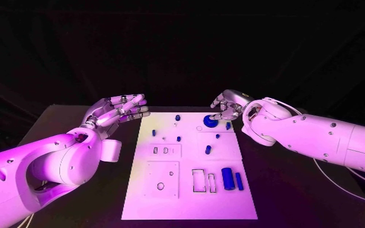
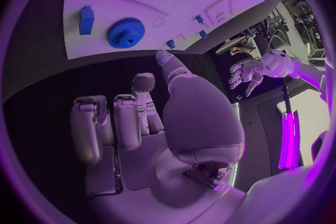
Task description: Assemble the parts on the task board
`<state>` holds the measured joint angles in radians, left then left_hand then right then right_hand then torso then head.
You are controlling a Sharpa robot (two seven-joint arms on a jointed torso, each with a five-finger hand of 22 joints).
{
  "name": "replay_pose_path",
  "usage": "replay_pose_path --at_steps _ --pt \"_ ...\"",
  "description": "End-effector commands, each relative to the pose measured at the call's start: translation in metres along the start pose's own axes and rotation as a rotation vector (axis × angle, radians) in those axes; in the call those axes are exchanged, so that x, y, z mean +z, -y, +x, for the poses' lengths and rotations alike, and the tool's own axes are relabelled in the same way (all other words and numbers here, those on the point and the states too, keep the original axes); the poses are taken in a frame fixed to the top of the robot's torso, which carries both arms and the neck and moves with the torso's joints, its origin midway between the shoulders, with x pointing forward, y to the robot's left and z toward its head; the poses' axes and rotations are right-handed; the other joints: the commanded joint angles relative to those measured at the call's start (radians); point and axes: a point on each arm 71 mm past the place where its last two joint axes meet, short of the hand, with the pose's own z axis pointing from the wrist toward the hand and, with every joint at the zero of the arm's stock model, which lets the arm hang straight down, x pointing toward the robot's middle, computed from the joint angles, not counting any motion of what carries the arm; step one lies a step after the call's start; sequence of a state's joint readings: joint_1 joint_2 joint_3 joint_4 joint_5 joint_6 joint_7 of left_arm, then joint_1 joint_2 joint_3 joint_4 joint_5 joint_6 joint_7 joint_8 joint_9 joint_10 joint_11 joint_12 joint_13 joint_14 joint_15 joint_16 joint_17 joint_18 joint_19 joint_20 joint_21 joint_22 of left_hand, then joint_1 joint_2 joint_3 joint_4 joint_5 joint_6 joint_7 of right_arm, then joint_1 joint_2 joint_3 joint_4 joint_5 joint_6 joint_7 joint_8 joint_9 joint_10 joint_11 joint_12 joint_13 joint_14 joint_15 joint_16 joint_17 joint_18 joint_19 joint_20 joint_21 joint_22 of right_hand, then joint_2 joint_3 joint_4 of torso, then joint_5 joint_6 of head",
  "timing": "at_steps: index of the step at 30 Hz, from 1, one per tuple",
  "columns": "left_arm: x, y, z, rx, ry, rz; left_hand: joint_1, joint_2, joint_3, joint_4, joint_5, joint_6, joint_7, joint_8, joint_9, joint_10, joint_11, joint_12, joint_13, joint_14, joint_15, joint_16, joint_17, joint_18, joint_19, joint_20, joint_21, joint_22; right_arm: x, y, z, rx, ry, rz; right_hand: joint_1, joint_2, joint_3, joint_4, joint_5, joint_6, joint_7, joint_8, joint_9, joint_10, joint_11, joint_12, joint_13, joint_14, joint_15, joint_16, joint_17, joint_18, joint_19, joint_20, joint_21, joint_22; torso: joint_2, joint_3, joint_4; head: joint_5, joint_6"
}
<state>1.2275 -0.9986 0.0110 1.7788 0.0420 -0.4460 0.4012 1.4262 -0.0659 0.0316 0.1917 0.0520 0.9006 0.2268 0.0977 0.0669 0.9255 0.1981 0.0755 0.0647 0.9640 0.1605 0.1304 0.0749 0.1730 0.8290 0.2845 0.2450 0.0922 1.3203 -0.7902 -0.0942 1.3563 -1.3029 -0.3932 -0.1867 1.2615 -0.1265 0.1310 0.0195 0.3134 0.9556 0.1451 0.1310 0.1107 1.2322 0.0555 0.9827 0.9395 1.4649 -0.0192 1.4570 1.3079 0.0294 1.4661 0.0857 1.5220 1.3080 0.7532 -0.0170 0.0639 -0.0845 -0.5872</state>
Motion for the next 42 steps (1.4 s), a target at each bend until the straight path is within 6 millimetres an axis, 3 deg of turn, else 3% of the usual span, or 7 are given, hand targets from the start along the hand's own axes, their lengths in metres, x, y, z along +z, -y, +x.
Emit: replay_pose_path --at_steps 1,13,26,42 --pt "0.001 0.001 0.003 -0.006 -0.025 0.006 0.005 0.006 -0.001 -0.007 -0.001 0.004 0.002 -0.006 0.0 -0.002 -0.003 -0.004 0.0 0.011 -0.001 -0.003 0.001 0.012 0.01 -0.001 0.008 0.0 0.001 0.006 0.006 0.014 -0.105 0.054 0.009 -0.001 -0.018 0.008 0.004 -0.017 0.002 0.007 0.003 -0.001 0.005 0.056 0.06 0.062 0.005 0.008 0.041 -0.012 0.058 0.01 0.008 0.199 0.0 -0.0006 0.0019 -0.002 -0.005" --pt "0.002 0.001 0.002 -0.005 -0.023 0.007 0.005 0.006 -0.002 -0.007 -0.001 0.004 0.002 -0.007 0.0 -0.001 -0.003 -0.004 0.0 0.012 -0.001 -0.003 0.001 0.012 0.012 -0.001 0.009 0.0 0.013 0.005 0.013 -0.078 -0.132 0.091 0.034 0.002 -0.062 0.035 0.009 -0.049 0.01 0.034 0.012 0.055 0.013 0.213 0.221 0.072 0.014 0.039 0.097 -0.017 0.071 0.018 0.019 0.218 0.0 -0.0024 0.0012 -0.004 -0.01" --pt "0.003 0.0 0.003 -0.006 -0.027 0.006 0.005 0.006 -0.002 -0.008 -0.001 0.004 0.002 -0.007 0.0 -0.002 -0.003 -0.005 0.0 0.012 -0.001 -0.004 0.001 0.012 0.013 -0.002 0.009 0.0 0.021 0.005 0.021 -0.098 -0.136 0.12 0.049 0.016 -0.062 0.039 0.012 -0.053 0.01 0.044 0.015 0.066 0.014 0.241 0.251 0.074 0.015 0.045 0.108 -0.018 0.075 0.019 0.023 0.223 -0.001 -0.0016 0.0023 -0.008 -0.016" --pt "0.004 0.0 0.004 -0.005 -0.028 0.006 0.005 0.006 -0.002 -0.008 -0.001 0.004 0.002 -0.007 0.0 -0.002 -0.003 -0.005 0.0 0.012 -0.001 -0.004 0.001 0.012 0.013 -0.002 0.009 0.0 0.024 0.009 0.03 -0.096 -0.165 0.137 0.058 0.028 -0.058 0.041 0.017 -0.046 0.009 0.057 0.02 0.077 0.014 0.266 0.277 0.074 0.015 0.047 0.111 -0.019 0.076 0.02 0.024 0.226 -0.001 -0.0016 -0.0003 0.0 -0.022"
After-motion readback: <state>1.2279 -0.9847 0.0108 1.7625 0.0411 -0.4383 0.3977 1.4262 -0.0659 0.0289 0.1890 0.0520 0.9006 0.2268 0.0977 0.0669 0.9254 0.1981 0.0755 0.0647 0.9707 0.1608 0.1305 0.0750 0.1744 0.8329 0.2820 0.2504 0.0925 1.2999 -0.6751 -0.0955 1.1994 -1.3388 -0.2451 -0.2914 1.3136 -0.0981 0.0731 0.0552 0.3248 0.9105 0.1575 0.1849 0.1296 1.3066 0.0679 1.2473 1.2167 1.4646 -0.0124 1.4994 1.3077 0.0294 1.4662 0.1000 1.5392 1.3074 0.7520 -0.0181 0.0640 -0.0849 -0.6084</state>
